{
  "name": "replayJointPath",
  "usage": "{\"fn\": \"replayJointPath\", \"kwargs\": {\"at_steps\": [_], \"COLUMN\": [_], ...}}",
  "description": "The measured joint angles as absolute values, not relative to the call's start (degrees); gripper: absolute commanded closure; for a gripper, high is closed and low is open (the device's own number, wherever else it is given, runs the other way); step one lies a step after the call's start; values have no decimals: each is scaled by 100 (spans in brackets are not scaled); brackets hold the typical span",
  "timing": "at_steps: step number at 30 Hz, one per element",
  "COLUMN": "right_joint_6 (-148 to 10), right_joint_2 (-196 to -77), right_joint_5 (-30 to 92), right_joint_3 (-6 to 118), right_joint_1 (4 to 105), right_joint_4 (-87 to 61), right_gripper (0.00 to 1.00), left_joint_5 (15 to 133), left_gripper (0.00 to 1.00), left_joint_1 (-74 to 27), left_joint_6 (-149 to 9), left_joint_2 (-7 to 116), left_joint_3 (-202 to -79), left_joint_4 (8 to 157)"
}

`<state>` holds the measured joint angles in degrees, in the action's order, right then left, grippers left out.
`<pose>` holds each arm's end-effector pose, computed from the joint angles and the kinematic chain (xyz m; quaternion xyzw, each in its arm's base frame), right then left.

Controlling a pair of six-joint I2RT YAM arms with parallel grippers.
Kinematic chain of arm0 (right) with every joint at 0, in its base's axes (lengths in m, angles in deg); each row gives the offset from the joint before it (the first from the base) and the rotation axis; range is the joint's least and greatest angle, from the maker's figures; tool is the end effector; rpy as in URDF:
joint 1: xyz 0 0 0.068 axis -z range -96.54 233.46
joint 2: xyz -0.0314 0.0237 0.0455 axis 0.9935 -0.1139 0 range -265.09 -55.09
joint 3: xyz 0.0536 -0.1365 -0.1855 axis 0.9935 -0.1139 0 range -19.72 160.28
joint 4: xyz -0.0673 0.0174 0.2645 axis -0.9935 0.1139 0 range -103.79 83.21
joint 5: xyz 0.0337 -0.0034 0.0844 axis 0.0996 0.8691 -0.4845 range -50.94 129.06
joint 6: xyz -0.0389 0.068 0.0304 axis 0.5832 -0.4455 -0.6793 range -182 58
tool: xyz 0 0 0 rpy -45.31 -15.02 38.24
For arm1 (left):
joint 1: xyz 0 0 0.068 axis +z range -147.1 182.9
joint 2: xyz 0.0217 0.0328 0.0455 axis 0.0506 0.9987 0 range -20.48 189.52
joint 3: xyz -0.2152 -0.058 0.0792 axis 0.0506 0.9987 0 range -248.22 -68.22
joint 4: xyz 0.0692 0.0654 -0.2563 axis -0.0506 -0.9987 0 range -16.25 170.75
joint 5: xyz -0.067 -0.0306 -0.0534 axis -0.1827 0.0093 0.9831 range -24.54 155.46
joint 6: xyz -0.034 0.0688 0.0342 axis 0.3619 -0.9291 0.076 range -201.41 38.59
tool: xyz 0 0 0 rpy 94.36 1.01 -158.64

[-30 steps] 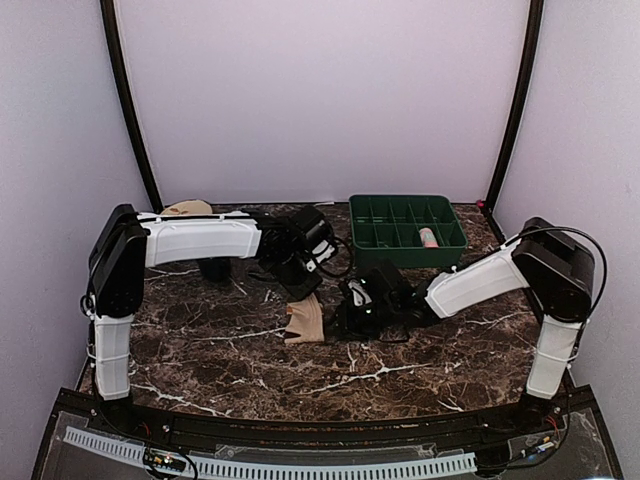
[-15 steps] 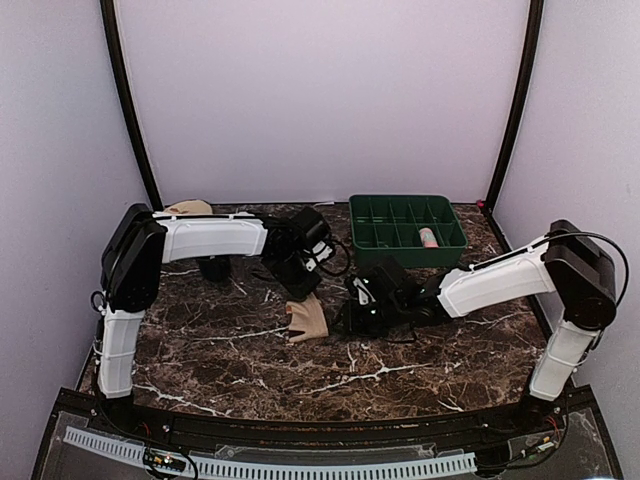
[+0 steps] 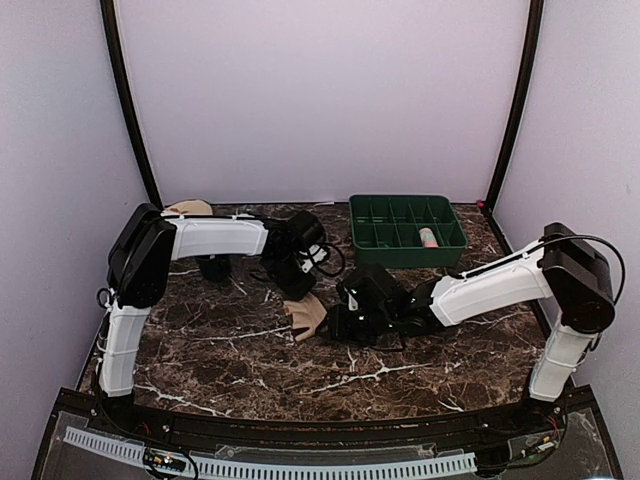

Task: Roll the socks
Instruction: Fold the sock at the center of the board.

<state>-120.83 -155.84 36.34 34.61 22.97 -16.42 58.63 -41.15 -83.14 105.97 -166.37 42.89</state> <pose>0.1890 0.3411 0.0882 -0.0226 0.9193 0.3497 0.1793 0.3434 -0.3201 0.0916 0.3686 0.9046 -0.0201 0.2132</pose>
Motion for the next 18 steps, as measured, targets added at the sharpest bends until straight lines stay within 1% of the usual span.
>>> {"fn": "replayJointPath", "kwargs": {"at_steps": [2,11,12,16,18], "right_joint_6": [-12288,-13040,-13099,-12942,-12563], "right_joint_2": [-15634,-15949,-15973,-15988,-15988], "right_joint_5": [3660,3907,3927,4069,4202], "right_joint_3": [3424,3424,3424,3500,3714], "right_joint_1": [2297,2315,2315,2315,2312], "right_joint_4": [-1758,-2250,-2285,-2092,-1705], "right_gripper": [53,53,53,52,52], "left_joint_5": [5904,6090,6116,6193,6214], "left_gripper": [100,100,99,84,74], "left_joint_1": [-4091,-4059,-4059,-4043,-4039], "left_joint_6": [-8312,-8223,-8223,-8218,-8209], "left_joint_2": [10597,10600,10600,10600,10600], "left_joint_3": [-16644,-16631,-16626,-16615,-16605], "left_joint_4": [4278,4234,4236,4252,4267]}}
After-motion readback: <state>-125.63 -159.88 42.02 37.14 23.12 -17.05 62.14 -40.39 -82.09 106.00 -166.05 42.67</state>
